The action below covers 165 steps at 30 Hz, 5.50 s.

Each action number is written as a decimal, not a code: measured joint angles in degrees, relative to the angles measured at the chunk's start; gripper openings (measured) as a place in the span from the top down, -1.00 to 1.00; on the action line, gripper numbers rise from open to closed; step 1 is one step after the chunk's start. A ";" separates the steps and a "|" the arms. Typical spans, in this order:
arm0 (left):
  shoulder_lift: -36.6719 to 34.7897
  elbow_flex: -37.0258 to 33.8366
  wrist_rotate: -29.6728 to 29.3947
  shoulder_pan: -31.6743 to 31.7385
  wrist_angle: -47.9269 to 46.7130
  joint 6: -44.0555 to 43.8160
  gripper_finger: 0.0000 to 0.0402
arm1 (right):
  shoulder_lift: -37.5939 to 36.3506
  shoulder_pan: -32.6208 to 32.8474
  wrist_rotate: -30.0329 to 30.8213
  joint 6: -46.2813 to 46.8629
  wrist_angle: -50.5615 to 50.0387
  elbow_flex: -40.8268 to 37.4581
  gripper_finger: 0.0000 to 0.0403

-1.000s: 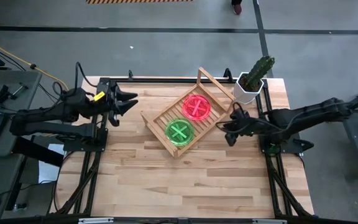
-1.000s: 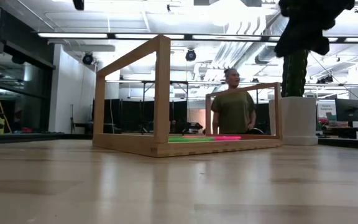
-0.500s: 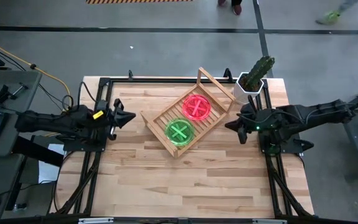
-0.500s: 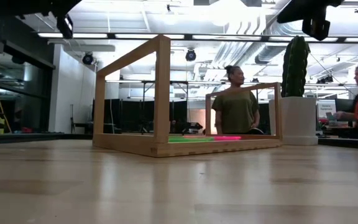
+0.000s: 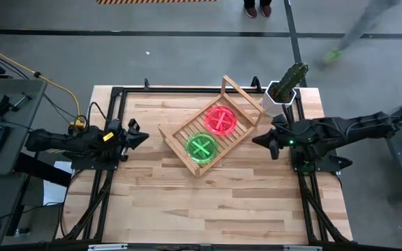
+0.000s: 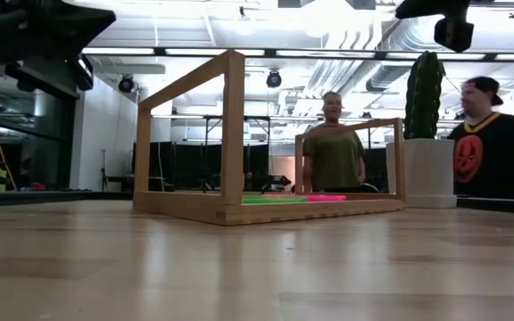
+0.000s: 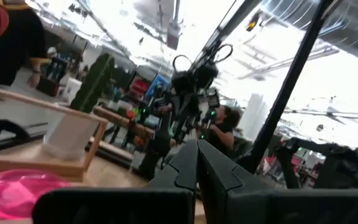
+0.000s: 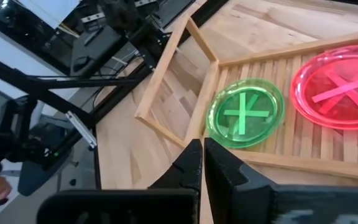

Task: Place and stack plates onto a shelf
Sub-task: Return to Home Position

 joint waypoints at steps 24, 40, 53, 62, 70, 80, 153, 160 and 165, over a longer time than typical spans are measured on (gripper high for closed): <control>-1.26 0.11 -0.33 0.07 -2.56 -0.52 1.00 | -13.94 13.03 -2.76 -27.90 35.35 -18.03 1.00; -1.26 0.11 -0.31 0.07 -2.54 -0.51 1.00 | -42.19 -4.77 -5.08 -32.36 31.17 -35.76 1.00; -1.19 0.13 -0.61 0.09 -3.54 -0.52 1.00 | -42.10 -10.88 -4.95 -34.74 27.99 -39.43 1.00; -1.19 0.13 -0.68 0.09 -4.21 -0.52 1.00 | -42.10 -13.62 -11.23 -40.32 23.27 -39.43 1.00; -1.19 0.13 -0.70 0.09 -4.34 -0.51 1.00 | -42.10 -13.60 -11.88 -41.04 23.16 -40.75 1.00; -1.19 0.13 -0.70 0.09 -4.96 -0.54 1.00 | -41.82 -13.60 -12.12 -42.01 30.53 -45.34 1.00; -7.24 0.04 9.38 0.84 -25.20 19.47 1.00 | -41.77 -13.49 -11.92 -27.74 30.34 -45.31 1.00; -6.20 0.00 9.46 0.77 -25.11 19.50 1.00 | -41.77 -13.49 -11.91 -27.75 30.34 -45.31 1.00; -6.13 0.00 9.46 0.77 -25.10 19.50 1.00 | -41.77 -13.49 -11.91 -27.74 30.34 -45.31 1.00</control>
